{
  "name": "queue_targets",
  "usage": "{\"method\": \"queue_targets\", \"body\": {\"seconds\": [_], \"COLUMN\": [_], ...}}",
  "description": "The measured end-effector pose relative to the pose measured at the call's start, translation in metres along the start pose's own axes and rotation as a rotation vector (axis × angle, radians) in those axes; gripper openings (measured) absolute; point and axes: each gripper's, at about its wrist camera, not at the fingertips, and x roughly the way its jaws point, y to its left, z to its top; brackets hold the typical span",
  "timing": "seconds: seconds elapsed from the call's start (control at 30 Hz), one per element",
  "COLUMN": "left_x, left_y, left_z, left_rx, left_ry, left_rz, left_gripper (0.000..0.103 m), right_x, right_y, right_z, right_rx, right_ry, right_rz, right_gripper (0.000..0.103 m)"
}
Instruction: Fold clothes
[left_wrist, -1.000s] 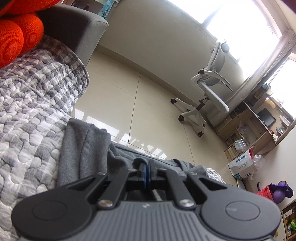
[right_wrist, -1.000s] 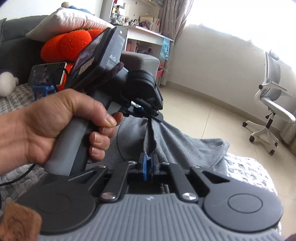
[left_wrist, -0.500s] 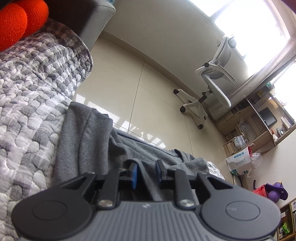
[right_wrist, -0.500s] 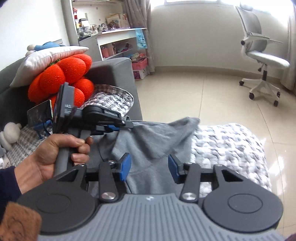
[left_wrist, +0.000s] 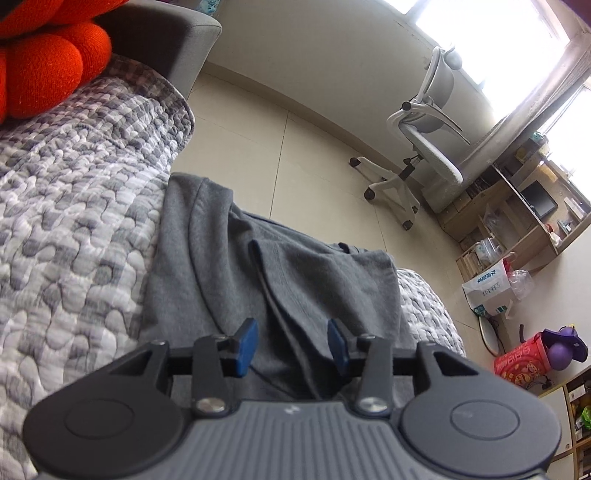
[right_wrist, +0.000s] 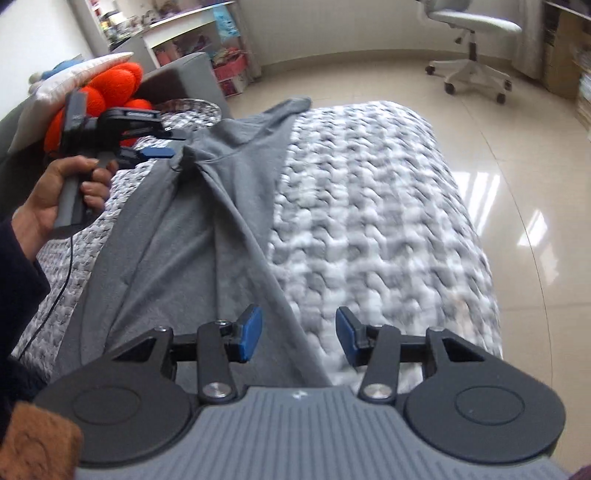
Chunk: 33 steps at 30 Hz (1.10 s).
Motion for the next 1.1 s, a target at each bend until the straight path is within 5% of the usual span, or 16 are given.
{"method": "queue_targets", "body": {"seconds": [0.17,0.2,0.23,0.27,0.57,0.83,1.0,1.1], "left_x": [-0.007,-0.008,-0.009,-0.01,-0.012,-0.007,0.001,0.006], "left_y": [-0.006,-0.006,-0.006,-0.005,0.001,0.003,-0.002,-0.005], "left_z": [-0.01,-0.011,-0.01,-0.01,-0.008,-0.008,-0.009,-0.009], "left_rx": [0.034,0.042,0.051,0.055,0.02,0.023,0.04,0.05], "left_ry": [0.008,0.007,0.005,0.007,0.004,0.016,0.023,0.024], "left_rz": [0.021,0.027,0.032,0.031,0.002,-0.005,-0.016,-0.024], "left_gripper": [0.043,0.043,0.043,0.043,0.043,0.043,0.044,0.05], "right_x": [0.0,0.001,0.001,0.0,-0.035,0.005,0.028,0.024], "right_y": [-0.004,0.001,0.005,0.009,0.103,0.183,0.187,0.186], "right_z": [-0.036,-0.037,-0.036,-0.036,-0.049,-0.081,-0.102,-0.1], "right_rx": [-0.027,-0.061,-0.087,-0.099,-0.347,-0.51,-0.489,-0.467], "right_ry": [0.022,0.02,0.02,0.021,-0.098,0.004,0.074,0.04], "right_rz": [-0.08,-0.099,-0.118,-0.116,-0.151,-0.108,-0.124,-0.082], "right_gripper": [0.048,0.041,0.013,0.001,0.003,0.003,0.002,0.003]}}
